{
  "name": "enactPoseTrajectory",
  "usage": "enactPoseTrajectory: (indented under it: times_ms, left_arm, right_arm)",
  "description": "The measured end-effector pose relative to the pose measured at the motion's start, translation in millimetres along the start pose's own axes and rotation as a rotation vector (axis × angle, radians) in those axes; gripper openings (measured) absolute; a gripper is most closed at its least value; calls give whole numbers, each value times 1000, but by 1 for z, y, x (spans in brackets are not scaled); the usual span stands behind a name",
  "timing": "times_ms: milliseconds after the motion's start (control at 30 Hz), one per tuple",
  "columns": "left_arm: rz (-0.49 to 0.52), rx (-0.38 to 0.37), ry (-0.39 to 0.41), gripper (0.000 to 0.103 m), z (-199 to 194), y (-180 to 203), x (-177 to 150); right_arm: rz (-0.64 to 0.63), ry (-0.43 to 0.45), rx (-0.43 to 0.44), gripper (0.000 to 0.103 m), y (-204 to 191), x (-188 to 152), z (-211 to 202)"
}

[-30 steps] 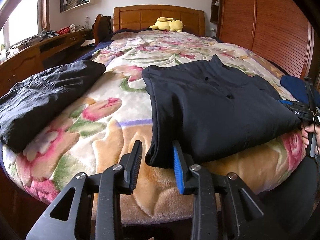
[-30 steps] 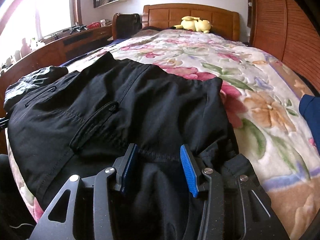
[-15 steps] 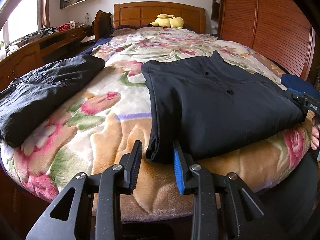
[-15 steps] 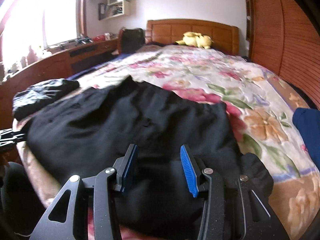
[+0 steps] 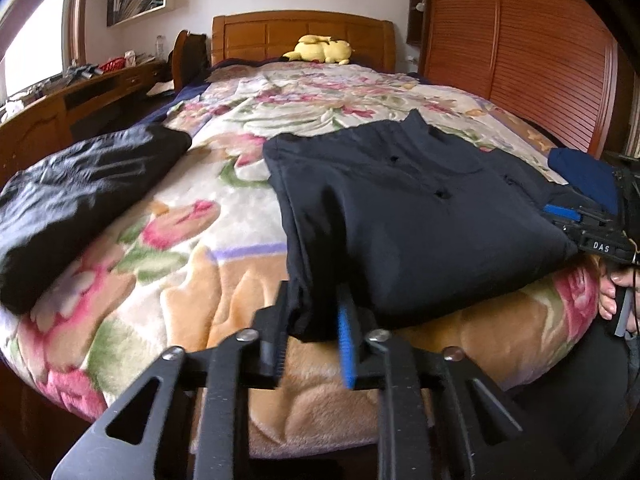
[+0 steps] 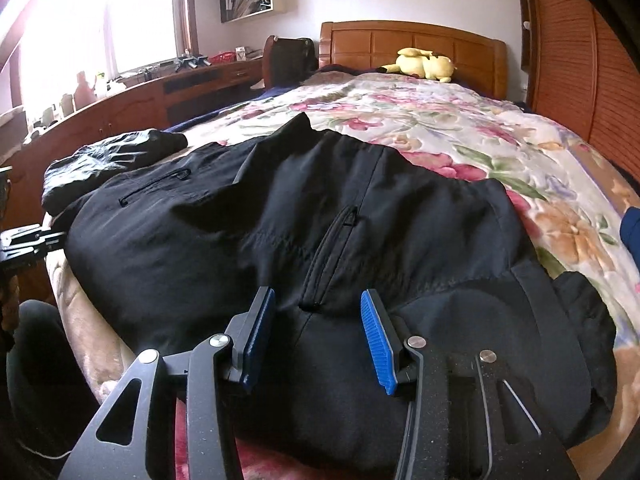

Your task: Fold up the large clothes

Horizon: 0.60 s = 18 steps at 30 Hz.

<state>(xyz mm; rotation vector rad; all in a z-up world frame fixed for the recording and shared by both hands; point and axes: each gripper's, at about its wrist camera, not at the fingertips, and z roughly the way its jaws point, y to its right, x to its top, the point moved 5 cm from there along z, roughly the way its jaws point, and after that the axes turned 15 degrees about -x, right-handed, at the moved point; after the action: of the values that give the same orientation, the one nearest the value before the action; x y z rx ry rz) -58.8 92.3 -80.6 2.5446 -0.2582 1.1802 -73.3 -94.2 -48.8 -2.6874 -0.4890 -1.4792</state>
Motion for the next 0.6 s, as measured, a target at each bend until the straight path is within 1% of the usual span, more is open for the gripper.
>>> enactPoseTrajectory:
  times_ms: [67,167,300,400,467,600]
  left_arm:
    - [6,2,22,11,-3,2,6]
    - [13,2,43,8,-6,5,12]
    - [30,5,98,7,-16,13,27]
    - [65,-6,143,7,-23,28,48]
    - [107,-21,174,6,-28,44,67]
    - [177,-60,216,6,-29,75,99]
  right_arm:
    - [-7,0,-4,46,-3,0,-1]
    - [-8,1,-4,46,-3,1,-2]
    - [-6,1,-5,46,-7,2,-4]
    - [2,0,-7,46,-6,4,-5]
    - [11,2,-9,46,-4,5,-7]
    - [33,25,-33,46,10,6,-21]
